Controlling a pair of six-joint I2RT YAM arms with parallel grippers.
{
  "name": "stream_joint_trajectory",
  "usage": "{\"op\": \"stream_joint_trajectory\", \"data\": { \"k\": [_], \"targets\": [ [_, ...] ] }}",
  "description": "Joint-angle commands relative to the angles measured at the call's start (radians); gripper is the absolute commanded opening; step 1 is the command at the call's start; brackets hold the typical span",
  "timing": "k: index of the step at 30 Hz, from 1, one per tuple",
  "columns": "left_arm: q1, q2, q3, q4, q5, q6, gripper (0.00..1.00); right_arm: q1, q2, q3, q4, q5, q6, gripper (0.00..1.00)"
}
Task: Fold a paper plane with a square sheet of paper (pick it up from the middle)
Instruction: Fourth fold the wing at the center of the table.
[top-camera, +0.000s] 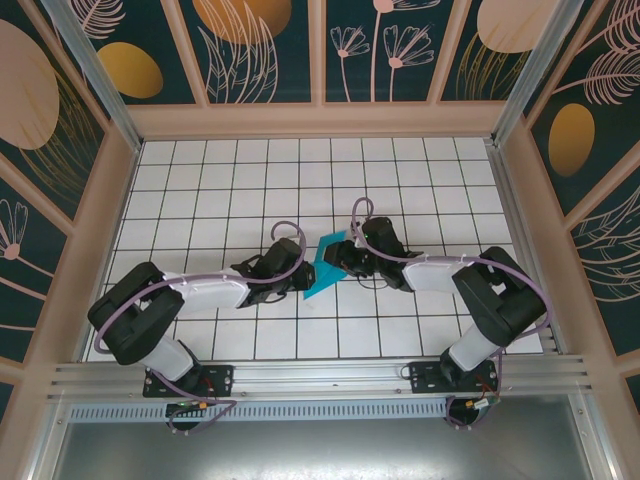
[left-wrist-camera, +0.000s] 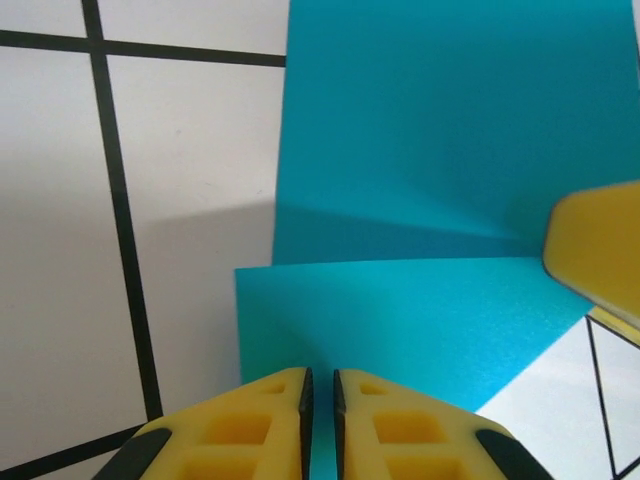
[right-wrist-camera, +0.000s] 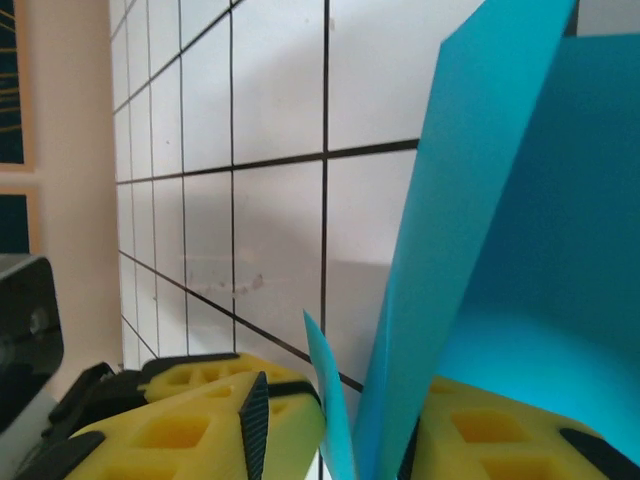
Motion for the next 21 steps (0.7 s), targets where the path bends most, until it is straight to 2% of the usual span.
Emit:
{"op": "stream_joint_trajectory", "data": {
  "k": [1,8,21],
  "targets": [
    [-0.002,0.020,0.021,-0.019,-0.023,-0.014,0.15,-0.004,0.007,0.004,-0.035,-0.051,-0.077,0.44],
    [-0.001,0.078,0.040,-0.001,0.009,-0.004,0.13,-0.005,0.004,0.004,-0.069,-0.057,-0.112,0.45],
    [-0.001,0.116,0.056,0.000,0.027,0.019,0.13,-0.002,0.059,0.037,-0.107,-0.064,-0.107,0.39]
  ]
}}
